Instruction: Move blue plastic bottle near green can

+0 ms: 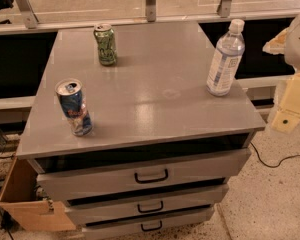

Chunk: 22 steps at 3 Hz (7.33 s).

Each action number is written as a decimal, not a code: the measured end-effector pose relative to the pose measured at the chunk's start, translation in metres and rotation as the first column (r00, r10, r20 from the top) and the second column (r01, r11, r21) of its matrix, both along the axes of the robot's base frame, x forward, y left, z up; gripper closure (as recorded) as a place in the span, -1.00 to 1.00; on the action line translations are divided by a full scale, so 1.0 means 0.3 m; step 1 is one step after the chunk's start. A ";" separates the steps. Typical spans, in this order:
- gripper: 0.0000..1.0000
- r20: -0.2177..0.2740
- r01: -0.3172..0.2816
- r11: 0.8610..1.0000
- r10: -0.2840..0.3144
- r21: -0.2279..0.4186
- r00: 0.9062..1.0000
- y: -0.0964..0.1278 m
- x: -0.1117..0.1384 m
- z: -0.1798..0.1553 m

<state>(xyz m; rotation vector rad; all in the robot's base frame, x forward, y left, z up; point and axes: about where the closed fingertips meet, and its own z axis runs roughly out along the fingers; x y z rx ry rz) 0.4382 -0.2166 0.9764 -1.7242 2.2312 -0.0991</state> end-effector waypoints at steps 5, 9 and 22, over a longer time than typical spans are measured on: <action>-1.00 0.171 0.096 0.910 -0.178 0.404 0.969 -0.204 0.568 -0.118; -0.70 0.103 0.072 0.689 -0.209 0.721 0.973 0.008 0.660 -0.202; 1.00 0.189 -0.148 0.390 -0.069 0.909 0.979 0.960 1.023 -0.101</action>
Offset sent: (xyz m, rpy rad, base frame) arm 0.1402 -0.0885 -0.0197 0.2531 -0.1522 -0.1390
